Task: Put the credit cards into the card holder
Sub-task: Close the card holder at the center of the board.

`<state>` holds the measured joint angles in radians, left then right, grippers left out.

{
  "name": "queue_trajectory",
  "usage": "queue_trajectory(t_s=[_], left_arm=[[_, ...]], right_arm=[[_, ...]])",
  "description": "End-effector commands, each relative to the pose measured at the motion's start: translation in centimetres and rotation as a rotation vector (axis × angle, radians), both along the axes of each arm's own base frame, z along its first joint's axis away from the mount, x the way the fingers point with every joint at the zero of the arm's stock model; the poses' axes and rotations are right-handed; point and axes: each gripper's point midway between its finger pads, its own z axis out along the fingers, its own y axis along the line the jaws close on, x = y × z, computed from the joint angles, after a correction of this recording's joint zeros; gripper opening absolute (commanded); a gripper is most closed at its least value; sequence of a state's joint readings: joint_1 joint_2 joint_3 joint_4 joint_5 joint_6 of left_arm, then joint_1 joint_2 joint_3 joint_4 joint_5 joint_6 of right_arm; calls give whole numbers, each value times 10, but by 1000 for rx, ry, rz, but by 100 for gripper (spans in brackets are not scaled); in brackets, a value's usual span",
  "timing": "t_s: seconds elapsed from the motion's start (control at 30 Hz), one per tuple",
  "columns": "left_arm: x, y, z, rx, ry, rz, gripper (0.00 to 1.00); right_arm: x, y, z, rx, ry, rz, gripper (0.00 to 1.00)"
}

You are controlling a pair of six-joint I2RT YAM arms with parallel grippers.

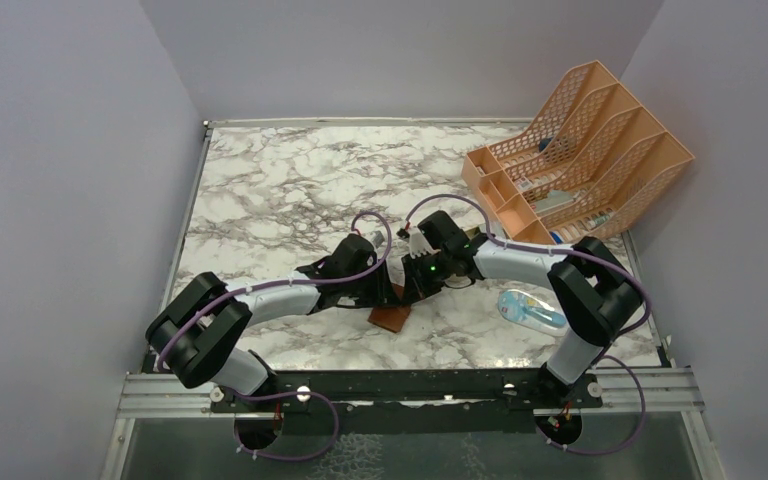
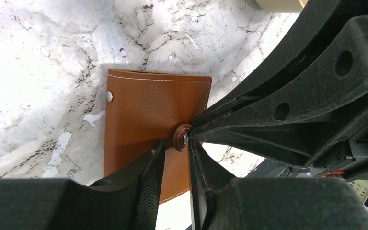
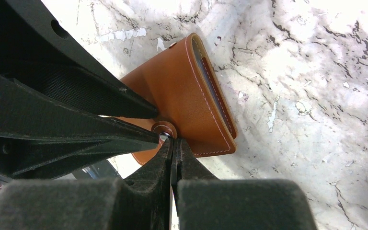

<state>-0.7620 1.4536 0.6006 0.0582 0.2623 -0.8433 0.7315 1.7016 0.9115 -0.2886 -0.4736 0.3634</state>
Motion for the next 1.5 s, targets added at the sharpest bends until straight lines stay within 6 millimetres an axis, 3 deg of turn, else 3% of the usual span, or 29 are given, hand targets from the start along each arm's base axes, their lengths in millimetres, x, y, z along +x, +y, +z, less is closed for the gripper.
queue_trajectory(t_s=[0.0, 0.3, 0.63, 0.93, 1.2, 1.47], left_arm=[[-18, 24, -32, 129, 66, 5, 27], [-16, 27, -30, 147, 61, 11, 24], [-16, 26, -28, 140, 55, 16, 30], [-18, 30, -36, 170, 62, 1, 24], [-17, 35, -36, 219, 52, -2, 22], [-20, 33, -33, 214, 54, -14, 19]], right_arm=[[3, 7, -3, 27, -7, 33, 1], [-3, 13, 5, 69, 5, 70, 1], [-3, 13, 4, 71, 8, 72, 1], [-1, 8, -8, 23, 18, 48, 1], [-3, 11, -3, 27, 16, 60, 1], [-5, 13, -3, -14, 8, 49, 8]])
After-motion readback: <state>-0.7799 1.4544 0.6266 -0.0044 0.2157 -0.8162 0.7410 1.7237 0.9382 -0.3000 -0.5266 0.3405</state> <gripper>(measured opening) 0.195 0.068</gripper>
